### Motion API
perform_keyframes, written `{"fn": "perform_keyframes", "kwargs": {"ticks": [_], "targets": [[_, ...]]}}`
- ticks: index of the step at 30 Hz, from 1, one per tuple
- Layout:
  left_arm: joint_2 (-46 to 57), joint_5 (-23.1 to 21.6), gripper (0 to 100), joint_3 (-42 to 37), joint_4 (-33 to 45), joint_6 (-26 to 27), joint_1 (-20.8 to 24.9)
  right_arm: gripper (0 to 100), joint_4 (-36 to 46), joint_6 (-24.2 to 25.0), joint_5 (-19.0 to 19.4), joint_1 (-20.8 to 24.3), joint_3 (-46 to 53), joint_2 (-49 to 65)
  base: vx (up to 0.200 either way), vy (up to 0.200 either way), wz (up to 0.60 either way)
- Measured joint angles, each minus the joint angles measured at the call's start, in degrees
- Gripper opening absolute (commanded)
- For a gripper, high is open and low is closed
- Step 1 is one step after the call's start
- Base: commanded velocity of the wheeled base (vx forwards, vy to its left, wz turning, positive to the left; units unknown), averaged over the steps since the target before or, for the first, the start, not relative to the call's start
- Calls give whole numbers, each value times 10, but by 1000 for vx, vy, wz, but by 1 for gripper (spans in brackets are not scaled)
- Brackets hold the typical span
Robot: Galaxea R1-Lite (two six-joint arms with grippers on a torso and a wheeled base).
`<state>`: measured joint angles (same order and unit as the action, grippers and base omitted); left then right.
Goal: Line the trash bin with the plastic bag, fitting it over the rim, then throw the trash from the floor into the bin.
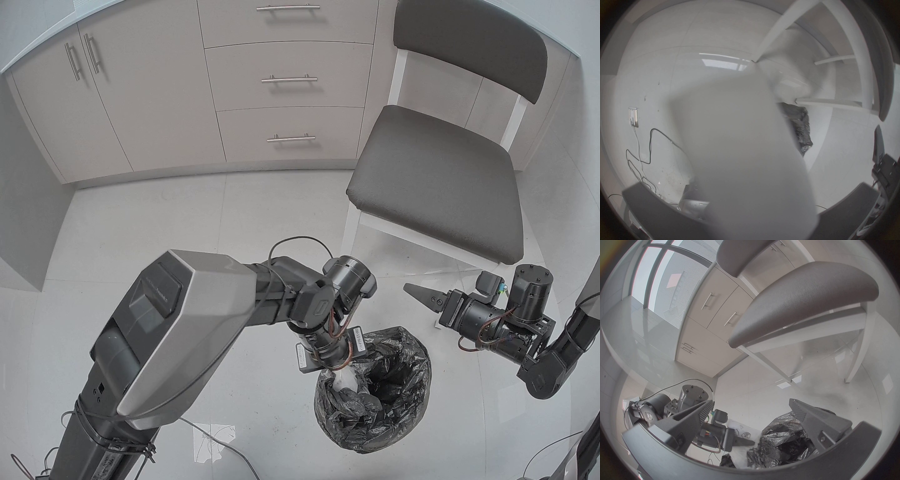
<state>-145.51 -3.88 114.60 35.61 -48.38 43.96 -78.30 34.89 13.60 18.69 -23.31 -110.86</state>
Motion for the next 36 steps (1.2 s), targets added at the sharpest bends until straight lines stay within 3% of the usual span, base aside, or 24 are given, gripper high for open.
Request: {"fn": "perform_keyframes", "kwargs": {"ticks": [7,14,24,25,36], "targets": [[2,2,0,0,-21,7,34,100,0,-2,0,0,3,19,0,0,0],[3,4,0,0,-36,65,54,100,0,-3,0,1,6,33,0,0,0],[5,4,0,0,-36,86,57,100,0,-10,0,6,11,46,0,0,0],[5,4,100,0,-36,87,57,100,0,-10,0,6,12,46,0,0,0],[7,4,100,0,-48,87,57,100,0,-10,0,7,13,49,0,0,0]]}}
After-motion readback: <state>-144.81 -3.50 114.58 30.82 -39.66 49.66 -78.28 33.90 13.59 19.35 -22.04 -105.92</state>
